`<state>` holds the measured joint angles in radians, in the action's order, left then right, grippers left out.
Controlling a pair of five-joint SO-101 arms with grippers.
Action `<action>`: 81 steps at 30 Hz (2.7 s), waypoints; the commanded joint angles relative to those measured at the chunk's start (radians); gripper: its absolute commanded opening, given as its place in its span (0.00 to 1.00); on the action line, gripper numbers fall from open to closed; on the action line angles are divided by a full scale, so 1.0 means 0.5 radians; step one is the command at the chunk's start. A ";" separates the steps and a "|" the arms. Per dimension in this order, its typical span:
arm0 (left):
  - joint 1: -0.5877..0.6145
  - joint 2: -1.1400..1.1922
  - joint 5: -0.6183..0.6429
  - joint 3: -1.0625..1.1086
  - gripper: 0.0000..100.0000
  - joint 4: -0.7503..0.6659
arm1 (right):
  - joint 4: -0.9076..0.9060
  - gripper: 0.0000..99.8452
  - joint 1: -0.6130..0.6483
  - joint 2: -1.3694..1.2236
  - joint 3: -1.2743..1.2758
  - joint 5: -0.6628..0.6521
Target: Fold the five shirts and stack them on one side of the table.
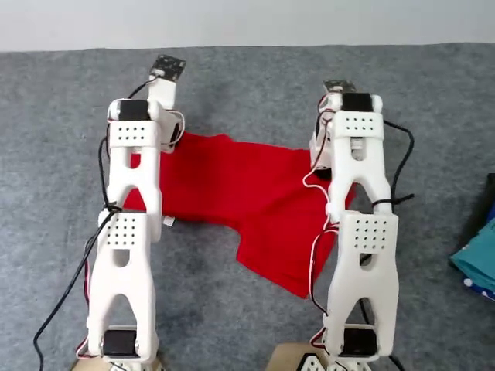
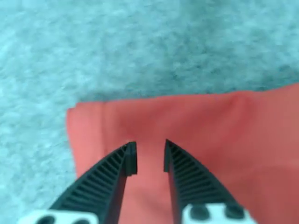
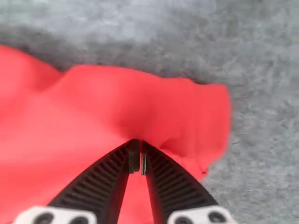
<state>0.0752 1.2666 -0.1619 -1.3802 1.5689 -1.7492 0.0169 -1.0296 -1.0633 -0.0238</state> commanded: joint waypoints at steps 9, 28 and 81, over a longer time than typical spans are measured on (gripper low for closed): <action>0.157 -0.043 0.034 -0.008 0.11 0.015 | -0.063 0.01 -0.146 0.029 -0.101 0.006; 0.015 -0.279 0.034 -0.585 0.10 0.371 | -0.084 0.01 0.118 0.474 -0.089 0.006; -1.479 -2.087 -0.344 2.196 0.05 0.313 | -0.075 0.01 -1.333 3.113 2.280 0.003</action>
<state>-0.6137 0.2908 -0.3061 -0.3092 1.7285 -1.7538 -0.6107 0.4465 0.0414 -0.0238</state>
